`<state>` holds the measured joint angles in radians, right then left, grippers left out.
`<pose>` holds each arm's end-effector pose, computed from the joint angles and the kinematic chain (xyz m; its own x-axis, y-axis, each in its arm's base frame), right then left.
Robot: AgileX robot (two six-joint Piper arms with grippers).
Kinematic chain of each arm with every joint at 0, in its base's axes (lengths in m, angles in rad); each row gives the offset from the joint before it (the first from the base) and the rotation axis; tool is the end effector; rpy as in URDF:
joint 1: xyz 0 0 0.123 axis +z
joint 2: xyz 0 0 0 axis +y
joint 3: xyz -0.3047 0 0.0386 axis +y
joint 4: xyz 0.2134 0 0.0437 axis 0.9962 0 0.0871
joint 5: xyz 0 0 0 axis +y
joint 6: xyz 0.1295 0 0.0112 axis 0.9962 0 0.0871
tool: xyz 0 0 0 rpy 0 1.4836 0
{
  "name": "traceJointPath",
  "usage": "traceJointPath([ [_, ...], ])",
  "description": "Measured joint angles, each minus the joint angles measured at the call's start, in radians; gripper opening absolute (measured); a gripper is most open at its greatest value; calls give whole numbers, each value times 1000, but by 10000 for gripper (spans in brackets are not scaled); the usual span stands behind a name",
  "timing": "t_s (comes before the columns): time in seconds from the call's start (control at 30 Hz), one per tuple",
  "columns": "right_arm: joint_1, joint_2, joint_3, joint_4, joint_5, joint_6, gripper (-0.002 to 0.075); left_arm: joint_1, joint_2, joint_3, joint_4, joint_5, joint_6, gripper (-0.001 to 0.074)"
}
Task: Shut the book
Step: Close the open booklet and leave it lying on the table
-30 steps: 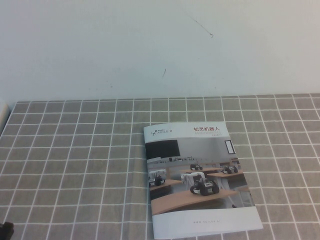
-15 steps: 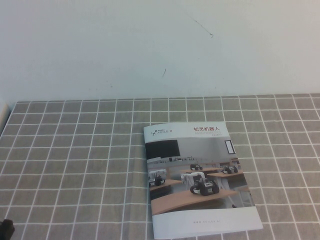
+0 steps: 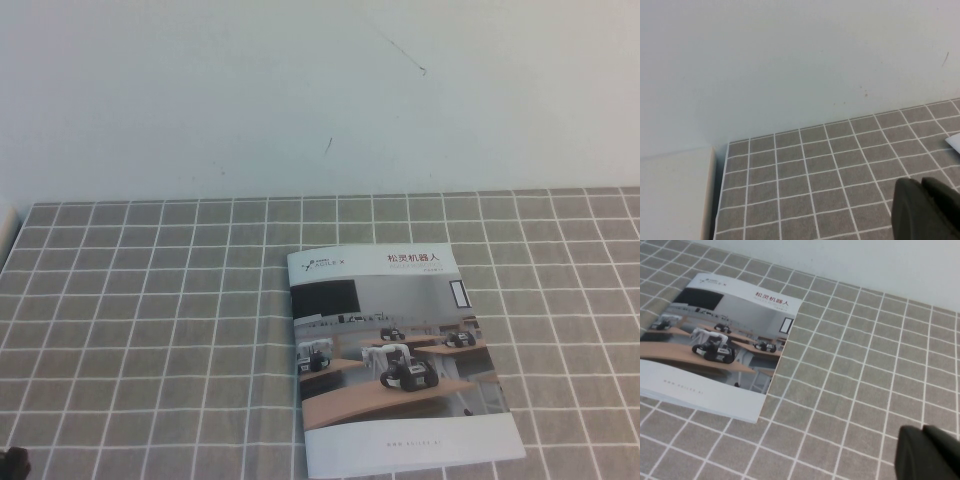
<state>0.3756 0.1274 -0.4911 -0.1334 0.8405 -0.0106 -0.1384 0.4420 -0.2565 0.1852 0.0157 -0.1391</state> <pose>0.0107 -0.0096 0.2680 -0.3199 -0.2328 -0.9184 -0.3131 0.9409 -0.1295 0.0872 -0.0117 0.2769 -0.1061 0.0613 -0.9925 0.1401 0.9891 0.0461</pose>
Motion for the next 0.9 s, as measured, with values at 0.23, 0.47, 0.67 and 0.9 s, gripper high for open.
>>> traceJointPath([
  [0.23, 0, 0, 0, 2, 0, 0, -3, 0, -18, 23, 0, -25, 0, -4],
  [0.47, 0, 0, 0, 4, 0, 0, -3, 13, -197, 138, -31, -33, 7, -4],
  [0.67, 0, 0, 0, 7, 0, 0, -3, 31, -346, 234, -105, 52, 17, -4],
  [0.9, 0, 0, 0, 7, 0, 0, -3, 31, -410, 279, -144, 163, 21, -4],
])
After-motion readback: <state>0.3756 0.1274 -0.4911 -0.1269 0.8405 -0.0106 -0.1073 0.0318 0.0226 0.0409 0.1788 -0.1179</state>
